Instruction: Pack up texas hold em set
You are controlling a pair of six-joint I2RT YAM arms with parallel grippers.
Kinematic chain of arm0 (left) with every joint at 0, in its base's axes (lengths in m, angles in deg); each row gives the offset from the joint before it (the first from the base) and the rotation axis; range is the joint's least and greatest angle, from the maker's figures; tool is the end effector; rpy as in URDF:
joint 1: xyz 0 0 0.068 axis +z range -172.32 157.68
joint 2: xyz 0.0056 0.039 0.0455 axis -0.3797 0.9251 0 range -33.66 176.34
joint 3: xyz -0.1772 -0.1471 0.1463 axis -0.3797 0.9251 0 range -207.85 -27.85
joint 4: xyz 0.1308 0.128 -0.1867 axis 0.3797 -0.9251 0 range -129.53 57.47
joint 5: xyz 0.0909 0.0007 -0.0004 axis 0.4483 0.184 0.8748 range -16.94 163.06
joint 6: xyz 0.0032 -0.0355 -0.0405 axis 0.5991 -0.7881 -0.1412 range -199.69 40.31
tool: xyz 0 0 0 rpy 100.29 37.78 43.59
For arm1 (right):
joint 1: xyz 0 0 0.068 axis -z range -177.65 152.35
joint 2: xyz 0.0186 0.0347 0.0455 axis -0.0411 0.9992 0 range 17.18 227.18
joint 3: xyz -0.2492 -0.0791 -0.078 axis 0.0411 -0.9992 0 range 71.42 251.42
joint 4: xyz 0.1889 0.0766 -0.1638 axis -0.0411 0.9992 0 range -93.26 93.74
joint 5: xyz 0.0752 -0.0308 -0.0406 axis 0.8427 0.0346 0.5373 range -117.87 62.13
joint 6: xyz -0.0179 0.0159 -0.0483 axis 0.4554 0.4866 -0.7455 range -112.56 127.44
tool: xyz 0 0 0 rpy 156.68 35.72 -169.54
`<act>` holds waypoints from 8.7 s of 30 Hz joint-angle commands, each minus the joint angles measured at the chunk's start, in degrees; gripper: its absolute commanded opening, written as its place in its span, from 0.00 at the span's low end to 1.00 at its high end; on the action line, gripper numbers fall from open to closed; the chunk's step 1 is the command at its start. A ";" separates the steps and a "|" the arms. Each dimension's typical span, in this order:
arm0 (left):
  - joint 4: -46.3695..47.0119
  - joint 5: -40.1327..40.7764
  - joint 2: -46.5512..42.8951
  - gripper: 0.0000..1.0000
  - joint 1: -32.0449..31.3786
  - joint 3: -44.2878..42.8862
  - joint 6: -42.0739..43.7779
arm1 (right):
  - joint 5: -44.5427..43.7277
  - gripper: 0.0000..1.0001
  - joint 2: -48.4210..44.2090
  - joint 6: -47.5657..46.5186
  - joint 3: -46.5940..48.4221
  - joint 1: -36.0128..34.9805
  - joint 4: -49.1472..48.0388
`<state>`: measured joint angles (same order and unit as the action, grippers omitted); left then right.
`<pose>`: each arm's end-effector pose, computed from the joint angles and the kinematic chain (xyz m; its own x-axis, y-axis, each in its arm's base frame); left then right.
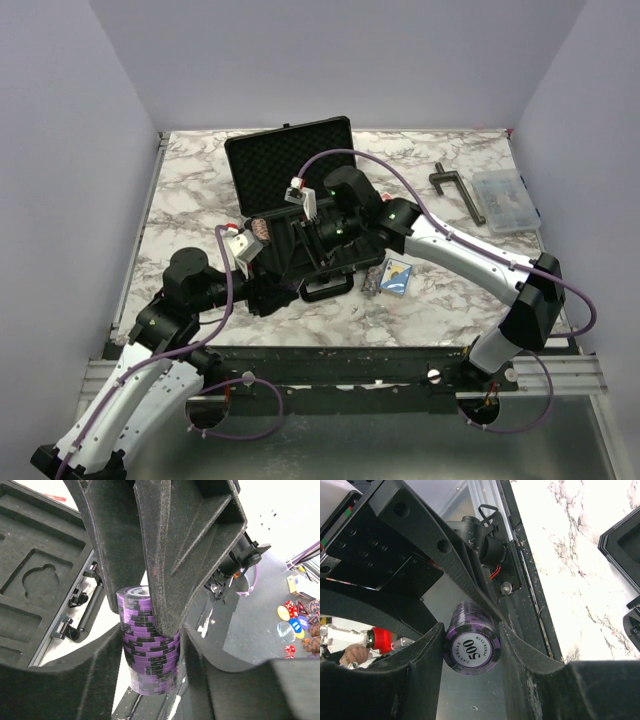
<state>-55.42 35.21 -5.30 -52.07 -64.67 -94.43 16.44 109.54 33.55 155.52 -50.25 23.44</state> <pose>0.0934 -0.0785 0.3088 -0.4403 0.0202 -0.8976 0.8228 0.4094 -0.3943 0.2010 0.3039 0.3445 -0.7157 -0.4177 -0.5598 -0.6695 0.1821 0.7201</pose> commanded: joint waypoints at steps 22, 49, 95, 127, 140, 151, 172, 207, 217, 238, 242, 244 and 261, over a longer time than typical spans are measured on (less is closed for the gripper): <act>-2.28 4.86 -1.46 0.00 -1.17 -0.82 -1.09 | -12.97 0.75 0.47 0.73 9.17 -1.20 5.30; -9.86 47.19 23.80 0.00 1.21 -8.35 -25.68 | -56.43 0.86 -14.76 4.14 -7.01 -1.16 7.53; -10.58 52.08 50.06 0.62 3.48 -18.11 -20.64 | -54.49 0.86 -19.14 3.00 -13.60 -1.15 6.59; -5.35 46.17 30.07 0.17 -2.65 -0.76 -21.97 | -51.69 0.86 -16.42 3.57 -13.69 -1.16 5.12; -2.16 50.51 35.39 0.16 -2.67 -1.12 -23.67 | -52.79 0.86 -17.45 3.61 -14.44 -1.12 6.00; -0.79 56.23 39.93 0.16 -2.11 -4.07 -20.89 | -52.93 0.86 -16.86 3.60 -13.76 -1.17 6.92; 1.38 53.95 38.79 0.22 0.67 -7.08 -17.21 | -56.75 0.85 -19.86 7.34 -16.56 -1.17 10.38; -17.77 45.52 6.51 0.96 0.58 -7.04 -2.76 | -71.74 0.74 -14.37 35.72 -29.72 -1.11 12.96; -17.79 45.40 6.39 0.95 0.58 -6.78 -2.53 | -73.93 0.60 -5.53 35.50 -27.23 -1.10 10.63; -17.79 44.53 6.53 0.95 0.52 -6.51 -2.40 | -74.84 0.49 0.03 31.52 -27.89 0.03 6.36; -17.77 44.35 6.10 0.95 0.49 -6.43 -2.40 | -73.85 0.49 1.47 31.36 -27.44 0.08 6.65; -17.79 44.35 5.89 0.95 0.46 -6.42 -2.40 | -73.76 0.49 1.67 31.31 -27.47 0.13 6.62; -17.80 44.44 5.85 0.95 0.49 -6.34 -2.31 | -73.85 0.23 -0.64 27.53 -24.80 0.21 12.82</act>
<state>-72.54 80.91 1.02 -51.64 -71.43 -97.40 -56.47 110.22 62.40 127.98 -50.40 32.27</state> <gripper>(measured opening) 0.946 0.419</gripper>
